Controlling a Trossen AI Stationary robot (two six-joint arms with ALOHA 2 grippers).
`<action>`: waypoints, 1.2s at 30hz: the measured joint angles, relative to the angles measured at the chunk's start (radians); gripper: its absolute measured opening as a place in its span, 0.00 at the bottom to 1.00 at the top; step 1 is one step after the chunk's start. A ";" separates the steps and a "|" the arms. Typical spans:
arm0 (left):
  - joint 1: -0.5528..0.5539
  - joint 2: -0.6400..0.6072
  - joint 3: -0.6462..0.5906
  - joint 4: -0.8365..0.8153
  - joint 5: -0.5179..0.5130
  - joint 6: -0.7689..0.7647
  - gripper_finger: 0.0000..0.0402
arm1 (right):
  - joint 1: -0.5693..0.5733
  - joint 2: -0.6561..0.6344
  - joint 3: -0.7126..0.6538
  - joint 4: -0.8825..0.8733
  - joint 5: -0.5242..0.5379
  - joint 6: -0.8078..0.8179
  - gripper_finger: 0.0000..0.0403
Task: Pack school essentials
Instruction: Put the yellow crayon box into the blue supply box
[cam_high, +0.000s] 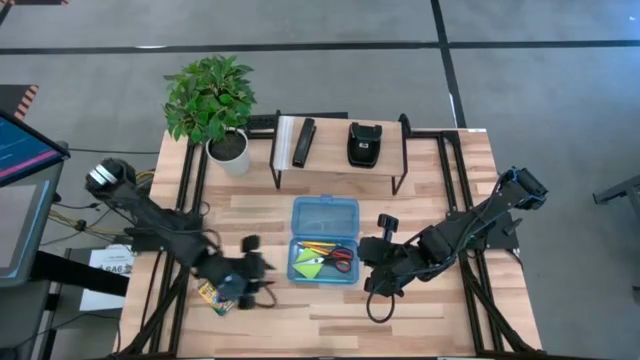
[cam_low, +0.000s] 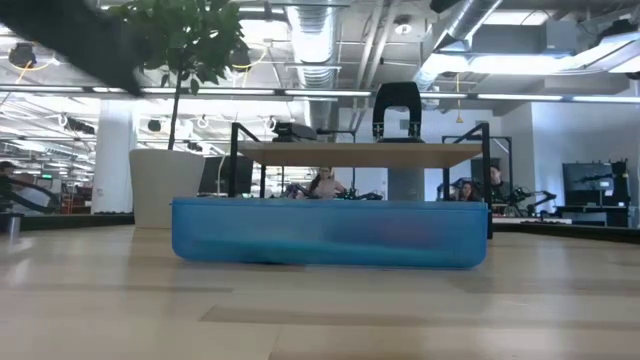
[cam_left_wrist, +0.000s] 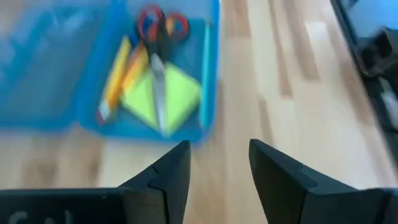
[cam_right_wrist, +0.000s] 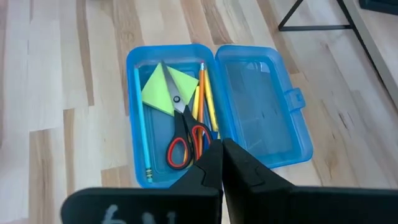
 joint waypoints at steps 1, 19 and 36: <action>-0.027 -0.026 -0.021 -0.021 0.002 -0.050 0.38 | -0.002 0.000 0.000 0.000 0.002 -0.001 0.05; -0.244 0.044 0.010 -0.525 0.452 -0.626 0.38 | -0.012 0.000 0.000 0.036 0.017 -0.029 0.05; -0.299 0.153 0.002 -0.525 0.504 -0.713 0.38 | -0.013 0.000 0.000 0.043 0.017 -0.029 0.05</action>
